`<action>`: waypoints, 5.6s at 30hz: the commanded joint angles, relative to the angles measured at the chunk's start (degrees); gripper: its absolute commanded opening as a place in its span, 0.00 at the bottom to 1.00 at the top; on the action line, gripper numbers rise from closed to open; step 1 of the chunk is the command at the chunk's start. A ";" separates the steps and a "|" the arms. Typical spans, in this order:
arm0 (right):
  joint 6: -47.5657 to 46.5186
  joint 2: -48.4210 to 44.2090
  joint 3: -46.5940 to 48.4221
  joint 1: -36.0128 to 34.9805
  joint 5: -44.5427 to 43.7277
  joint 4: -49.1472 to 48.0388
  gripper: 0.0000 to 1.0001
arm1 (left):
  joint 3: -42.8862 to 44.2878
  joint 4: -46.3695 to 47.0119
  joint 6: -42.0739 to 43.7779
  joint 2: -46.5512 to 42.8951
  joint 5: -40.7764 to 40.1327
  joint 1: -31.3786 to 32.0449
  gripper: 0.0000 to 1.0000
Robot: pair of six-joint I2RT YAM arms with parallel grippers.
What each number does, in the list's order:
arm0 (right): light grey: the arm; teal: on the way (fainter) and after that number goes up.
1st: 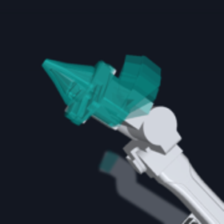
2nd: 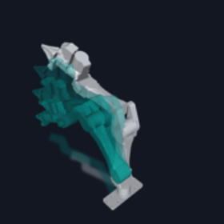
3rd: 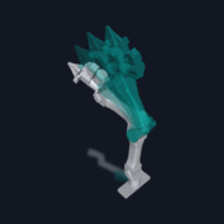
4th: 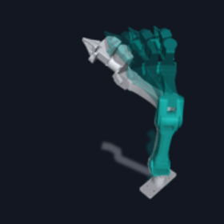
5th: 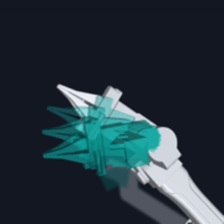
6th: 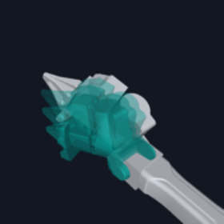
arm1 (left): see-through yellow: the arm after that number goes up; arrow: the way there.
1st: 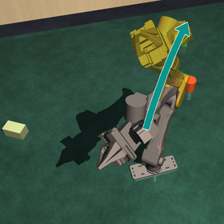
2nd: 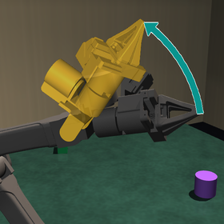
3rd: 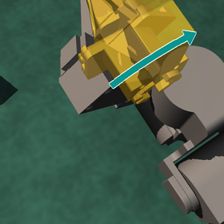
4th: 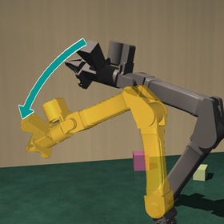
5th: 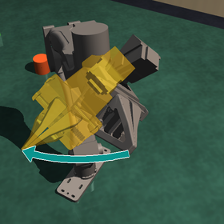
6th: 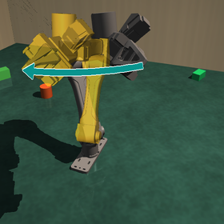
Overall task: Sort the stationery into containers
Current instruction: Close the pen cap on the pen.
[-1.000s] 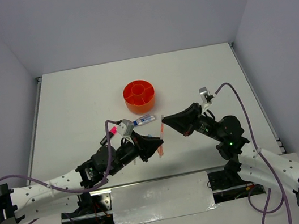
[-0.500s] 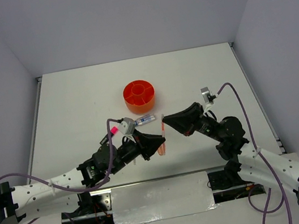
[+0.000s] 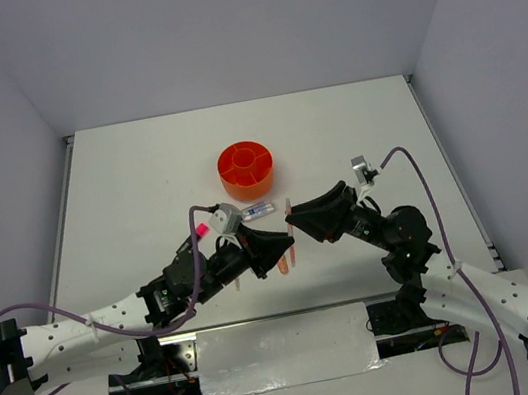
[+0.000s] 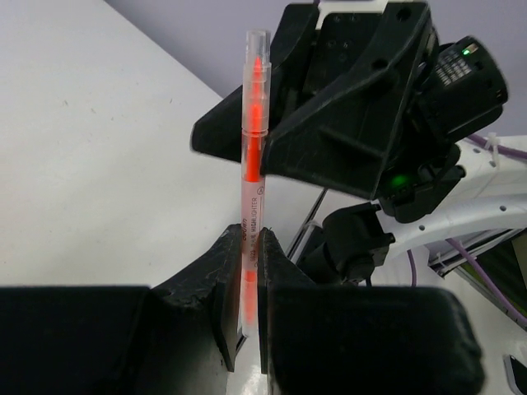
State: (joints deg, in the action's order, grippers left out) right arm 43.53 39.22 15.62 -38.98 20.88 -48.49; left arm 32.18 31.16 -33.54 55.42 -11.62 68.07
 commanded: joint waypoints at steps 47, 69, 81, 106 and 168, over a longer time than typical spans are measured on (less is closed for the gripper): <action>-5.63 -4.15 2.92 -1.19 -0.22 7.34 0.65 | 3.33 3.82 3.04 3.20 5.81 0.22 0.00; -12.59 -2.57 13.30 -1.10 -1.81 22.29 0.33 | 4.73 0.40 4.80 4.79 8.63 0.13 0.00; -11.36 -0.20 9.17 -1.18 0.56 18.70 0.00 | 8.59 -5.05 9.89 2.50 5.56 -0.05 0.00; -6.53 13.06 -8.06 -13.66 -4.89 1.04 0.00 | 25.73 -12.70 14.82 1.53 16.63 -9.80 0.00; -17.86 14.30 24.46 -22.81 -16.93 30.20 0.31 | 5.52 0.31 8.67 -4.62 33.59 -24.48 0.00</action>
State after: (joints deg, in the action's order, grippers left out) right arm 25.36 54.02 37.56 -59.02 -1.87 -27.79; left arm 36.38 17.17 -24.91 52.21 27.40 45.06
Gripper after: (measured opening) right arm 0.277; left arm 0.248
